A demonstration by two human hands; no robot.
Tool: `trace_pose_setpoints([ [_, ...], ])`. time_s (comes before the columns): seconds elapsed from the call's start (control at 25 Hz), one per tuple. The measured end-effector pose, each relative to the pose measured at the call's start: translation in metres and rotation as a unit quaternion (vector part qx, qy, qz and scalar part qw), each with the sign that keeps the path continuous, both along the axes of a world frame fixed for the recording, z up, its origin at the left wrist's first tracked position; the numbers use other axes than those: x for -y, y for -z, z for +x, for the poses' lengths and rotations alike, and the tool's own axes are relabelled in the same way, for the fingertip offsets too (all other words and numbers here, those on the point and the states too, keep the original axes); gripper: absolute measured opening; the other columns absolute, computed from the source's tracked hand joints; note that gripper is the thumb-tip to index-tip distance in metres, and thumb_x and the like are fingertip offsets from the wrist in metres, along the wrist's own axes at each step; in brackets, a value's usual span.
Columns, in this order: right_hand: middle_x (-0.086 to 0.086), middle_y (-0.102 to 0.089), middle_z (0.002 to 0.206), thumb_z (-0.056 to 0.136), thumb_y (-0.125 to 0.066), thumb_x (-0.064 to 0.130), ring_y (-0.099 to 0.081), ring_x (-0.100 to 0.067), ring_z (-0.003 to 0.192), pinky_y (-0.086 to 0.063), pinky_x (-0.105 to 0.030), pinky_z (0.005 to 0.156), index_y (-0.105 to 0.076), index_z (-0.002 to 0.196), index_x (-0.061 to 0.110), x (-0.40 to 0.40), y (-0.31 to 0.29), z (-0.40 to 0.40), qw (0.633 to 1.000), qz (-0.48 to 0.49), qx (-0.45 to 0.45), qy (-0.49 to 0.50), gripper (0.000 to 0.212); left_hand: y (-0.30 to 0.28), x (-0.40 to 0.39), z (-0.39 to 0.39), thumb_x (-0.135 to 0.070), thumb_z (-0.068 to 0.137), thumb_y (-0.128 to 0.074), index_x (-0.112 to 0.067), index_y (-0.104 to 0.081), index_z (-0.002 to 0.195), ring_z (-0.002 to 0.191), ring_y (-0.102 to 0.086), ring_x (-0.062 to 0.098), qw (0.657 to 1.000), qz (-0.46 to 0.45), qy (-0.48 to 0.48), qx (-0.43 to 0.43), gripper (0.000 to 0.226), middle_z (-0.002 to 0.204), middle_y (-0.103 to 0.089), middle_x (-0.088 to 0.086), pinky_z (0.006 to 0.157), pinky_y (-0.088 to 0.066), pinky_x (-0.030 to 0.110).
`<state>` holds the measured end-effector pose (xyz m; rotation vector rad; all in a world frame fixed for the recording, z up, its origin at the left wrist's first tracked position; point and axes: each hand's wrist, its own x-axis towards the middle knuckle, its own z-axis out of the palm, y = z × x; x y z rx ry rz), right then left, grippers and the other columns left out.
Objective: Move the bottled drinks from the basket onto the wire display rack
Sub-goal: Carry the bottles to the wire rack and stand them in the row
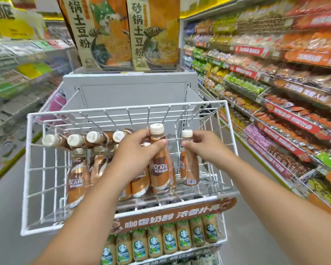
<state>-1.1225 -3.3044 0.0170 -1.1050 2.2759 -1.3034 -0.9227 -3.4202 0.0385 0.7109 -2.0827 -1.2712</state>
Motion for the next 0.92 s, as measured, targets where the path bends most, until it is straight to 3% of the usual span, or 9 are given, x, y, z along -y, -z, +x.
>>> trace_pose_setpoints([
  [0.12, -0.002, -0.076, 0.097, 0.092, -0.075, 0.032, -0.074, -0.019, 0.089, -0.060, -0.034, 0.081, -0.074, 0.104, 0.018, 0.027, 0.021, -0.016, 0.998, 0.056, 0.004, 0.004, 0.019, 0.007, 0.004, -0.007, -0.038, 0.087, -0.079, -0.036, -0.076, 0.102, 0.091, -0.070, -0.002, 1.000, 0.018, 0.002, -0.006, 0.016, 0.100, -0.076, -0.022, 0.088, -0.057, 0.034],
  [0.2, 0.000, -0.075, 0.108, 0.091, -0.075, 0.039, -0.073, -0.019, 0.094, -0.059, -0.040, 0.090, -0.070, 0.122, 0.017, 0.044, 0.034, -0.024, 0.995, 0.094, 0.020, 0.003, 0.038, 0.008, 0.007, -0.010, -0.036, 0.087, -0.078, -0.035, -0.076, 0.102, 0.087, -0.070, -0.006, 1.000, 0.027, 0.004, -0.005, 0.015, 0.099, -0.076, -0.022, 0.084, -0.057, 0.030],
  [0.32, -0.004, -0.067, 0.133, 0.090, -0.076, 0.040, -0.067, -0.023, 0.113, -0.052, -0.038, 0.103, -0.056, 0.143, 0.013, 0.056, 0.048, -0.030, 0.992, 0.111, 0.047, 0.023, 0.063, 0.011, 0.009, -0.013, -0.036, 0.087, -0.078, -0.035, -0.076, 0.102, 0.087, -0.072, -0.003, 0.999, 0.039, 0.005, -0.006, 0.015, 0.098, -0.076, -0.023, 0.085, -0.059, 0.032],
  [0.44, -0.007, -0.058, 0.145, 0.090, -0.077, 0.039, -0.059, -0.028, 0.127, -0.045, -0.041, 0.111, -0.050, 0.148, 0.013, 0.059, 0.055, -0.036, 0.990, 0.103, 0.085, 0.052, 0.070, 0.013, 0.011, -0.017, -0.036, 0.087, -0.078, -0.035, -0.076, 0.103, 0.088, -0.072, -0.002, 0.999, 0.048, 0.005, 0.001, 0.016, 0.098, -0.077, -0.022, 0.087, -0.060, 0.033],
  [0.56, -0.008, -0.062, 0.139, 0.091, -0.076, 0.038, -0.062, -0.021, 0.116, -0.044, -0.033, 0.108, -0.049, 0.147, 0.013, 0.063, 0.056, -0.037, 0.987, 0.110, 0.102, 0.053, 0.067, 0.017, 0.013, -0.020, -0.035, 0.087, -0.079, -0.034, -0.076, 0.104, 0.092, -0.074, 0.003, 0.998, 0.058, 0.007, 0.000, 0.018, 0.099, -0.077, -0.018, 0.089, -0.061, 0.040],
  [0.68, 0.003, -0.070, 0.102, 0.094, -0.074, 0.038, -0.061, -0.002, 0.078, -0.044, -0.015, 0.085, -0.051, 0.146, 0.013, 0.064, 0.054, -0.033, 0.987, 0.125, 0.080, 0.057, 0.063, 0.020, 0.013, -0.023, -0.034, 0.088, -0.079, -0.032, -0.076, 0.106, 0.094, -0.074, 0.005, 0.997, 0.078, 0.009, -0.002, 0.019, 0.101, -0.078, -0.016, 0.091, -0.060, 0.043],
  [0.72, 0.004, -0.070, 0.102, 0.094, -0.073, 0.039, -0.063, -0.003, 0.081, -0.044, -0.017, 0.086, -0.051, 0.147, 0.013, 0.064, 0.054, -0.032, 0.987, 0.131, 0.070, 0.059, 0.063, 0.021, 0.012, -0.024, -0.034, 0.088, -0.079, -0.032, -0.076, 0.106, 0.095, -0.074, 0.006, 0.997, 0.080, 0.010, -0.001, 0.019, 0.102, -0.078, -0.016, 0.091, -0.060, 0.044],
  [0.84, -0.005, -0.062, 0.138, 0.093, -0.072, 0.042, -0.062, -0.020, 0.116, -0.044, -0.030, 0.103, -0.048, 0.149, 0.016, 0.064, 0.056, -0.031, 0.985, 0.139, 0.088, 0.056, 0.066, 0.021, 0.011, -0.026, -0.037, 0.086, -0.079, -0.033, -0.077, 0.105, 0.094, -0.074, 0.008, 0.997, 0.078, 0.006, 0.008, 0.019, 0.102, -0.078, -0.014, 0.090, -0.061, 0.047],
  [0.92, -0.007, -0.061, 0.140, 0.092, -0.074, 0.043, -0.060, -0.025, 0.126, -0.044, -0.037, 0.112, -0.047, 0.151, 0.016, 0.061, 0.055, -0.029, 0.985, 0.139, 0.090, 0.056, 0.070, 0.020, 0.010, -0.027, -0.038, 0.086, -0.080, -0.033, -0.077, 0.103, 0.092, -0.074, 0.006, 0.997, 0.073, 0.003, 0.014, 0.018, 0.101, -0.077, -0.015, 0.089, -0.061, 0.046],
])
